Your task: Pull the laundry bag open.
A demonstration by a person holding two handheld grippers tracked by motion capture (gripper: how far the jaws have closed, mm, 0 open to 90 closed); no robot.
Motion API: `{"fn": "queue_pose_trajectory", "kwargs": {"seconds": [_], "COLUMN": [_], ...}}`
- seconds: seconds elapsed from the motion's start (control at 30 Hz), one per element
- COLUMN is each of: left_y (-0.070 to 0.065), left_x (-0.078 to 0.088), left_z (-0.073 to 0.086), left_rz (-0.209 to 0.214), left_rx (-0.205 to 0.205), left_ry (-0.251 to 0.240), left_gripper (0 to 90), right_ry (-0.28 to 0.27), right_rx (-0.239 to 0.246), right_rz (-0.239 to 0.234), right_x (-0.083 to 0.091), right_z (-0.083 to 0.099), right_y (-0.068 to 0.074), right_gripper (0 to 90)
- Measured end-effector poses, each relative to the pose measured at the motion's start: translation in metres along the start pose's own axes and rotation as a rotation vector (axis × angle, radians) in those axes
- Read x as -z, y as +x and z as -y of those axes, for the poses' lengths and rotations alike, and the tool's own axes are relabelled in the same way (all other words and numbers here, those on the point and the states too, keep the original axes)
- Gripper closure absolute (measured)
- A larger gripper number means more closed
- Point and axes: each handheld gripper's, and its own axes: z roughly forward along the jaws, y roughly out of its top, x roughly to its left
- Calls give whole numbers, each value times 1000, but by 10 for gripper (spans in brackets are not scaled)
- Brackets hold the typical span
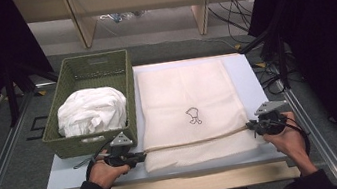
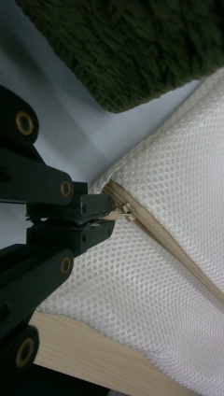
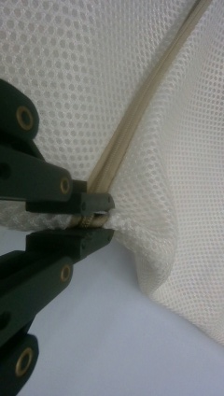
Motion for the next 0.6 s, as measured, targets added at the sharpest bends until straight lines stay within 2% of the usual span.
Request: {"fn": "queue_pose_trajectory", "kwargs": {"seconds": [0.07,0.1,0.13,0.2,0.23,0.27,0.3,0.37,0.43,0.47,0.5,0.53,0.57,0.6], "left_y": [-1,0,-2,-3,-2,-1,-3,-3,-4,-4,-2,-2,-5,-5], "left_x": [0,0,1,1,2,2,0,-3,-3,-3,-1,0,-1,-1], "left_z": [0,-1,-1,-3,-4,-4,-4,-3,-4,-4,-5,-5,-5,-5], "left_rz": [-3,3,3,4,1,9,5,-5,-9,-9,-11,-14,-18,-19], "left_rx": [2,-3,6,8,-15,-15,9,5,17,17,-8,-10,25,20], "left_ry": [-6,-3,-22,-37,-18,-11,-14,-15,-19,-19,0,0,-24,-28], "left_gripper": [867,867,866,865,865,864,864,862,853,841,835,832,824,804], "right_ry": [8,1,13,15,10,19,28,23,10,39,42,18,39,40], "right_rx": [-7,16,-25,6,15,5,-5,-7,-17,-13,-17,-29,-20,-28], "right_rz": [-8,-6,-4,-8,-6,-10,-10,-5,5,-10,-11,7,-1,12], "right_x": [0,-1,0,-2,-3,-3,-3,-4,-7,-6,-7,-9,-6,-6], "right_z": [0,1,2,3,3,3,4,5,7,6,7,8,7,7], "right_y": [1,0,3,0,0,0,1,1,2,0,0,1,0,0], "right_gripper": [843,841,839,836,833,829,823,804,761,736,723,702,663,631]}}
